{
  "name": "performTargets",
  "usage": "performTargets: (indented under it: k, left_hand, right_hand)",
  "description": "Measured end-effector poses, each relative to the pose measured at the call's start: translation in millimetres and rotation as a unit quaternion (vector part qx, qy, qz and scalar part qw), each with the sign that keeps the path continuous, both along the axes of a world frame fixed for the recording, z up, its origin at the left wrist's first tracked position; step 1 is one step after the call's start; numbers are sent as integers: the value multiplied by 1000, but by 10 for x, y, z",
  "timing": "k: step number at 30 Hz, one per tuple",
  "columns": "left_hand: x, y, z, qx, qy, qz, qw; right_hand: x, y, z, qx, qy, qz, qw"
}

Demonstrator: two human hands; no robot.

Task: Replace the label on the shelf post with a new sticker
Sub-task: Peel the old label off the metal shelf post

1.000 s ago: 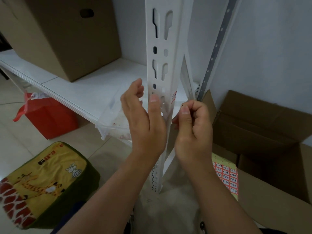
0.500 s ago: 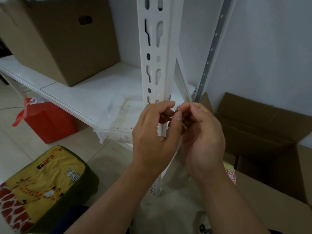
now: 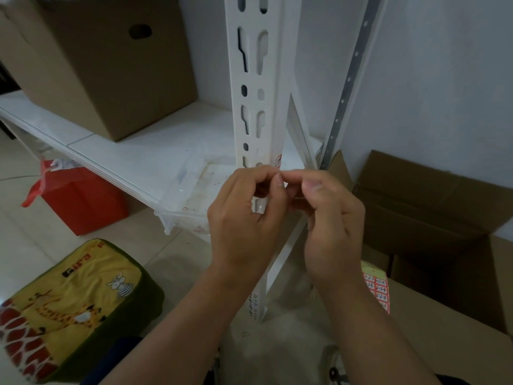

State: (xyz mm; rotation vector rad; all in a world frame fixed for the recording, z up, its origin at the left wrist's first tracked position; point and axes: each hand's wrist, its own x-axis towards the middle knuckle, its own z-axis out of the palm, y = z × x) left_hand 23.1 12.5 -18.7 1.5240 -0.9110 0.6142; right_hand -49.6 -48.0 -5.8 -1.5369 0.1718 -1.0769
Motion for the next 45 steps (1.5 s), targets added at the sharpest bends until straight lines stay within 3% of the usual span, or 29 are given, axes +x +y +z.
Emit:
performTargets:
  k: [12,19,24,27,30,32,34,37,41,45]
  left_hand:
    - [43,28,30,11,-2,-35,999]
    - [40,25,9,26,-23,-27,999]
    - [64,29,26,18,71,-39,997]
    - [199,50,42,-15,185,-51,981]
    - [490,105,19,-33,252,-27,967]
    - [669,142,-3,8,268,-3,963]
    - [821,151,-66,124,262,47,956]
    - [1023,123,-216,290,238,121,919]
    - [1169,72,-365,378,244,145,881]
    - [1167,15,-416,417,240,179,858]
  right_hand:
    - [20,-54,-33,2,1,-31,1000]
    - [18,-102,-35,52,3,-14,999]
    - [14,-45,35,151,-1,84,985]
    - [49,-42,30,173,32,18,984]
    - [92,-87,5,134,67,-74,986]
    - [135,-116,-17,121,64,-79,987]
    - [176,-132,-26,96,75,-74,990]
    - [233,-143,-55,14,96,-94,991]
    - [290,-121,-139,-176,71,-189,963]
    - [331,-103,-186,-227,43,-254,939]
